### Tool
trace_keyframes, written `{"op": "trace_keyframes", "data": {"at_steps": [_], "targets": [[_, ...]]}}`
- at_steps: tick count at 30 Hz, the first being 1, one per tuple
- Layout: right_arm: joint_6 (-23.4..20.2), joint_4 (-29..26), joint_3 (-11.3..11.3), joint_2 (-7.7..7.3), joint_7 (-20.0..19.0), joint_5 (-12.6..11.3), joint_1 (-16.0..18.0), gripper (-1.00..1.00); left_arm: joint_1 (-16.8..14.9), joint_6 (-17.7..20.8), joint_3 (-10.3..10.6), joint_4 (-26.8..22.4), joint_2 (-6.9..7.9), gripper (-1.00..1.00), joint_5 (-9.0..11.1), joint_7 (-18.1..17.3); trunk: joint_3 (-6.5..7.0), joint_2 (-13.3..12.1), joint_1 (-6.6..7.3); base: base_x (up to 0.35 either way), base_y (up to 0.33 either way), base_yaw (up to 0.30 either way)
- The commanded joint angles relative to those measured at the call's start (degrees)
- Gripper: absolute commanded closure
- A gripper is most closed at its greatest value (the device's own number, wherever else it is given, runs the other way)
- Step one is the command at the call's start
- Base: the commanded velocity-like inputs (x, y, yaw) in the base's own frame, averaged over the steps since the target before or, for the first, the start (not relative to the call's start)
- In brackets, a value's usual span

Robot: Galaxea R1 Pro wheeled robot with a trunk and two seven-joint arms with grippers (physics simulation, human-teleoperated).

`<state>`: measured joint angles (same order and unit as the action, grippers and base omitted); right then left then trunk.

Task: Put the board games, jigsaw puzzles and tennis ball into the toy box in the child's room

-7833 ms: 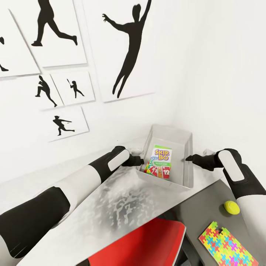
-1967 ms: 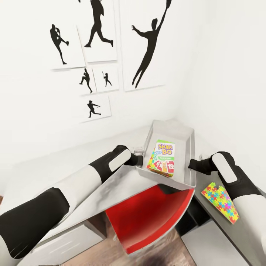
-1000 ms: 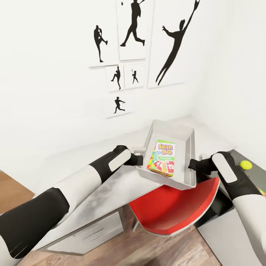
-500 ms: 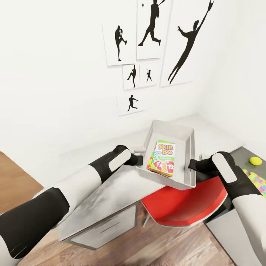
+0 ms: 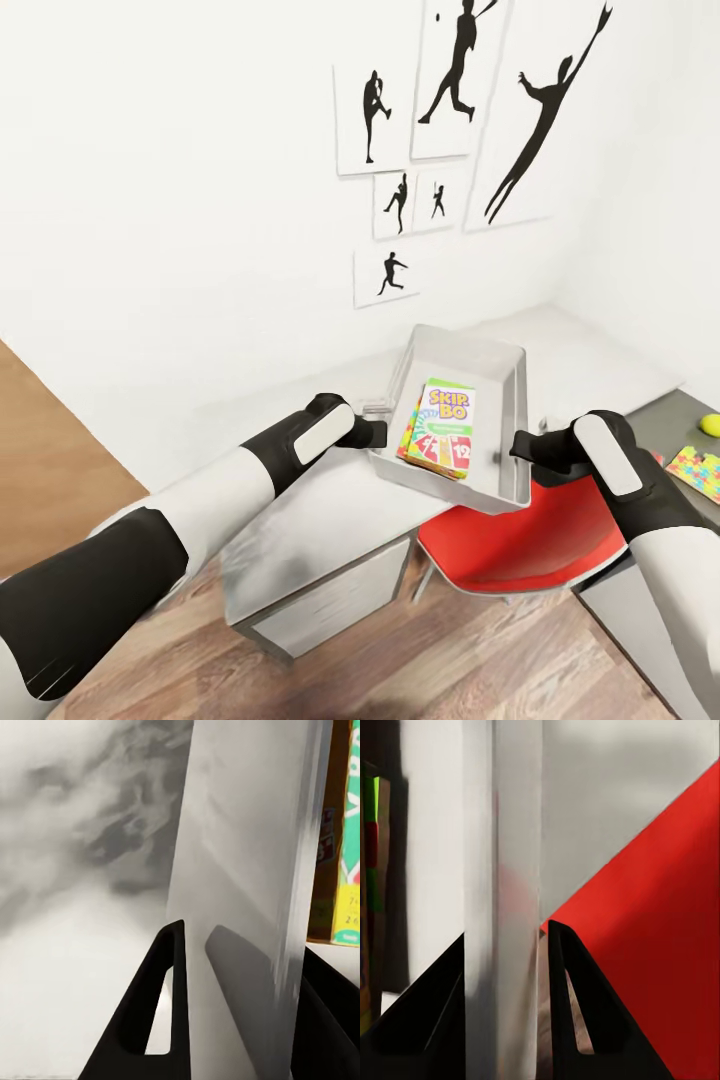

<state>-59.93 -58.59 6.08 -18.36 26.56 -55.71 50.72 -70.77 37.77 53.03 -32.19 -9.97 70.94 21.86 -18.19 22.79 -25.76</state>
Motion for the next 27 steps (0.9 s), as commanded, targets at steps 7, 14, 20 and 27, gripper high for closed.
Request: {"op": "trace_keyframes", "data": {"at_steps": [7,14,20,27], "targets": [[-0.1,-0.4,0.2,-0.01,0.5,-1.5,0.1,1.0,-0.1,-0.4,0.3,-0.1,-0.03,1.0,2.2,0.4,-0.11,0.1,-0.03,-0.02,0.048,0.0],[-0.1,-0.5,0.2,-0.01,0.6,-1.4,0.1,1.0,-0.1,-0.7,0.3,-0.1,-0.03,1.0,2.1,0.4,-0.11,0.1,-0.03,-0.001,0.003,0.0],[-0.1,-0.9,0.2,-0.01,0.6,-1.1,0.1,1.0,-0.1,-1.4,0.3,-0.2,-0.03,1.0,2.1,0.6,-0.11,0.1,-0.03,0.0,0.0,0.0],[-0.1,-1.7,0.2,0.06,0.6,-1.1,0.1,1.0,-0.1,-1.9,0.3,-0.2,-0.03,1.0,2.1,0.7,-0.11,0.1,-0.03,-0.009,0.0,0.0]]}}
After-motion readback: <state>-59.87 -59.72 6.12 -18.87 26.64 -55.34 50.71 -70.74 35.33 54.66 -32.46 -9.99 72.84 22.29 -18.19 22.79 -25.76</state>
